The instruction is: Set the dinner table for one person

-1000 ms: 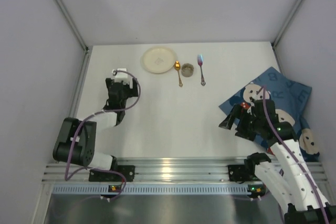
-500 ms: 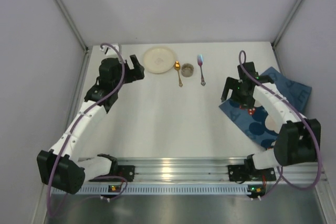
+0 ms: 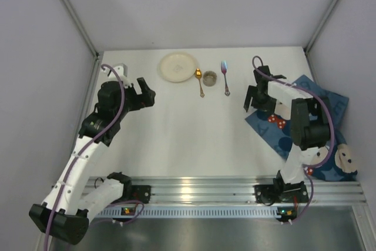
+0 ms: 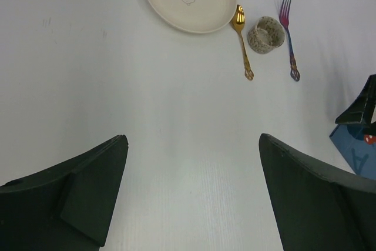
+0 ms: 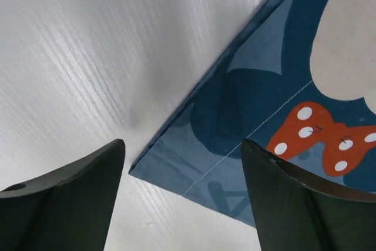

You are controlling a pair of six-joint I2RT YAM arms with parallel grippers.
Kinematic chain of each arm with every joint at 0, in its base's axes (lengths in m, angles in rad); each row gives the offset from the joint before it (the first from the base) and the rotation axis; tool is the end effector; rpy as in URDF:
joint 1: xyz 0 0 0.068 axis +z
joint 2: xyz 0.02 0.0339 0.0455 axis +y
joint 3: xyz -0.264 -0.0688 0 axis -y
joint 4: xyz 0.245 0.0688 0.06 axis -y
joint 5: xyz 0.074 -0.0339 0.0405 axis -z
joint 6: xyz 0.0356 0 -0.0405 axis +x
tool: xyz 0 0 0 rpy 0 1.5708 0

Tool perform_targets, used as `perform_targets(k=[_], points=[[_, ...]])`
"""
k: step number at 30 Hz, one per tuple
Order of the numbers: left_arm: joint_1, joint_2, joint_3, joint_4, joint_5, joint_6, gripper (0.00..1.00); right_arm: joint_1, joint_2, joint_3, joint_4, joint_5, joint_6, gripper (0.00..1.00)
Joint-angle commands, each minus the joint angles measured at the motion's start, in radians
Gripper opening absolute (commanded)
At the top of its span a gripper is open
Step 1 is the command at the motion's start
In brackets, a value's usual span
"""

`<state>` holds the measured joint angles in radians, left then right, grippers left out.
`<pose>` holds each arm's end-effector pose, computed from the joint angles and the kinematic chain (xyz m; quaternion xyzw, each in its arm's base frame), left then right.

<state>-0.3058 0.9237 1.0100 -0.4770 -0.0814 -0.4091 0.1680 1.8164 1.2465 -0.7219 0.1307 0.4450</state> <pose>0.1925 -0.0577 0.3633 -0.0655 0.8280 -0.1628 0.5326 0.3487 0.0544 0.1828 0.1454 0.9775 -0.0198 0.1518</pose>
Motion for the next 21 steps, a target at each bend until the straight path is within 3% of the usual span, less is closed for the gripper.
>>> perform_targets(k=[1, 7, 10, 11, 12, 13, 17, 21], points=[[-0.003, -0.025, -0.013, -0.051, 0.012, 0.021, 0.98, -0.002, 0.029, 0.034, 0.062, 0.009, -0.002, 0.79], [-0.003, -0.026, -0.019, -0.060, 0.000, 0.053, 0.99, -0.004, 0.050, -0.036, 0.114, -0.013, 0.014, 0.60], [-0.003, -0.005, -0.013, -0.054, 0.012, 0.062, 0.98, -0.002, 0.043, -0.076, 0.134, -0.019, 0.012, 0.36], [-0.003, 0.000, -0.008, -0.046, 0.015, 0.064, 0.98, -0.004, 0.040, -0.088, 0.139, -0.019, 0.014, 0.15], [-0.003, 0.015, -0.005, -0.043, 0.023, 0.064, 0.98, -0.002, 0.026, -0.099, 0.142, -0.020, 0.012, 0.04], [-0.003, 0.021, -0.002, -0.038, 0.026, 0.064, 0.99, -0.002, 0.018, -0.120, 0.145, -0.023, 0.011, 0.00], [-0.003, 0.047, 0.009, -0.015, 0.038, 0.056, 0.99, 0.007, -0.051, -0.182, 0.161, -0.124, -0.005, 0.00], [-0.004, 0.061, 0.030, -0.009, 0.011, 0.049, 0.98, 0.134, -0.230, -0.196, 0.104, -0.178, -0.012, 0.00]])
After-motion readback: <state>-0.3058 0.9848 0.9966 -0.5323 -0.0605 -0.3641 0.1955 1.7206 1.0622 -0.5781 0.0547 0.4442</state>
